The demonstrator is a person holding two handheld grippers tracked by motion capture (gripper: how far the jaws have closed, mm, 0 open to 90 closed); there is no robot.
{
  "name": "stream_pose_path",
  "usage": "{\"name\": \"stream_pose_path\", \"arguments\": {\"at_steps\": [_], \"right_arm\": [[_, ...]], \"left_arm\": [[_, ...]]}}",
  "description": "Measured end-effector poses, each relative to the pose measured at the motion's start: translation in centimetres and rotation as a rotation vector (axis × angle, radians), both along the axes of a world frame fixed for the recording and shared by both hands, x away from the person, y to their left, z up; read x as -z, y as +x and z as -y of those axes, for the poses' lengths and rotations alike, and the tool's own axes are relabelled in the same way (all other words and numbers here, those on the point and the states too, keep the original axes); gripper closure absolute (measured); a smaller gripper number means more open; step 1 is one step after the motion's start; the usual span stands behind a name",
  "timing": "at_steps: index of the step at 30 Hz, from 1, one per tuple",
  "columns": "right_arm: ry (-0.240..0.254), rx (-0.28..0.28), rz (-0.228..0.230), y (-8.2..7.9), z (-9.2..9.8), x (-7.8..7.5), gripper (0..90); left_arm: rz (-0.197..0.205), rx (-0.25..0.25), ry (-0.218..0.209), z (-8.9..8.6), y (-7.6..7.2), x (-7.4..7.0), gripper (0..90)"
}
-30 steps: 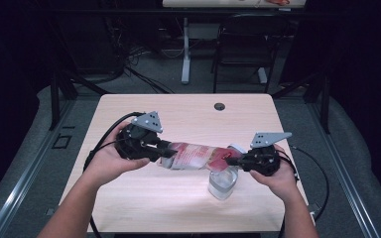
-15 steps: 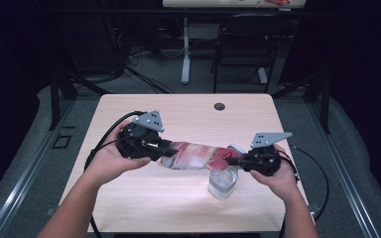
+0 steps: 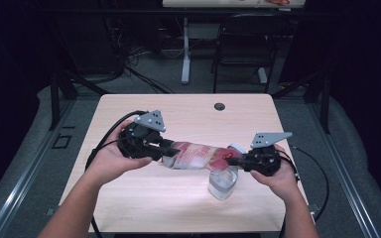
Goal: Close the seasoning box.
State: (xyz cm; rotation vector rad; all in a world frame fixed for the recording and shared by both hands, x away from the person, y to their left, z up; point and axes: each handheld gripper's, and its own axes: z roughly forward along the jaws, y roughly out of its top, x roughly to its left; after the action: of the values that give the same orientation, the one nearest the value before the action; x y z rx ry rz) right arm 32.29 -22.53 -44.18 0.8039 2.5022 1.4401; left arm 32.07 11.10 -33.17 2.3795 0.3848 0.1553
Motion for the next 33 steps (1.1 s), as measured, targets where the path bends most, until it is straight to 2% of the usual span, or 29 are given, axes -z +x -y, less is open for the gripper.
{"name": "stream_pose_path", "arguments": {"at_steps": [33], "right_arm": [[0.011,-0.006,-0.008,0.06,0.15,0.12,87.4]], "left_arm": [[0.007,0.010,0.000,0.30,-0.03,-0.22,75.1]]}}
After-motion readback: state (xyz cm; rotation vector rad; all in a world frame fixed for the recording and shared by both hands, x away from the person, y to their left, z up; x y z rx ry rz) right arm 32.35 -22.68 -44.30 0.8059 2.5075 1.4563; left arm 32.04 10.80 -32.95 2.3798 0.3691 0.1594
